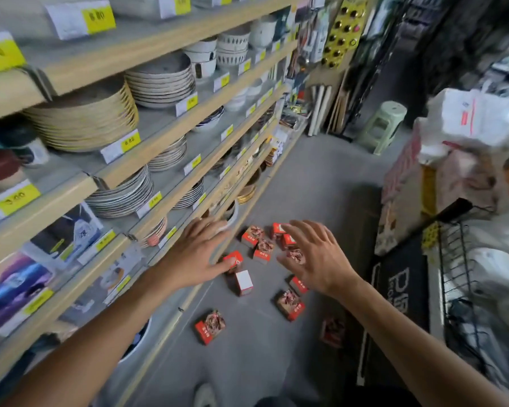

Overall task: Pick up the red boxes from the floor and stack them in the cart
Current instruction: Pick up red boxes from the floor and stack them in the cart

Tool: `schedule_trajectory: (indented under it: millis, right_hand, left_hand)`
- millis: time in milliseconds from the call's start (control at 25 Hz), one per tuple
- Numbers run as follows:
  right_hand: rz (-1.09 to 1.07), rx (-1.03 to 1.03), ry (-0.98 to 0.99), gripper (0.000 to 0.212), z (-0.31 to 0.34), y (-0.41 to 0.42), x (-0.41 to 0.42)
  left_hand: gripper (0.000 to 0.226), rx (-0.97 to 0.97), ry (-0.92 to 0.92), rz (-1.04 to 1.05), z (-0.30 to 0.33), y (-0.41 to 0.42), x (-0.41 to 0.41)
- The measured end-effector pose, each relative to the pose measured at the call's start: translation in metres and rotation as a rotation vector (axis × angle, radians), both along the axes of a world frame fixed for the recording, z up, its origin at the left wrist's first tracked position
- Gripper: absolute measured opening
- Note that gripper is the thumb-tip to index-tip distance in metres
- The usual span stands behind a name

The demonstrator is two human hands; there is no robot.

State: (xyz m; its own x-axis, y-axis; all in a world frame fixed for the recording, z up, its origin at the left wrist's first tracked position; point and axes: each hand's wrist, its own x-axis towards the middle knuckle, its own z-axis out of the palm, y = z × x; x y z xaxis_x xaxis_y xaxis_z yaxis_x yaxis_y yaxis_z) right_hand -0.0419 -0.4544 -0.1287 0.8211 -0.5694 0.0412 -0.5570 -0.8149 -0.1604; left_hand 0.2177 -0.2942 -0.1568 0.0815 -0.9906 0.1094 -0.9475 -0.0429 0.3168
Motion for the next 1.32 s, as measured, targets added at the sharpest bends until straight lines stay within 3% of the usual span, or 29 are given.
schedule_trajectory:
  millis: [280,600,760,1000,1160,1320]
  right_hand:
    - [-0.135,0.152,0.127,0.082,-0.065,-0.066,-0.011]
    - [-0.082,0.411,0.252,0.092,-0.196,-0.179,0.011]
    - [-0.031,0.474,0.335,0.079,-0.298,-0.211,0.049]
    - [-0.004,0.521,0.403,0.087,-0.51,-0.212,0.109]
    - [-0.088,0.593,0.369,0.099,-0.642,-0.199,0.148]
    - [-0.326,0.706,0.257,0.112,-0.758,-0.185,0.182]
  left_hand:
    - [0.075,0.135,0.064,-0.093,-0.077,-0.08,0.011]
    - [0.069,0.316,0.168,0.064,-0.225,-0.144,0.011]
    - [0.065,0.398,0.215,0.17,-0.332,-0.152,0.019]
    - [0.057,0.406,0.293,0.23,-0.505,-0.121,0.028]
    - [0.051,0.319,0.323,0.276,-0.593,-0.088,0.031]
    - [0.06,0.338,0.347,0.318,-0.675,-0.057,0.033]
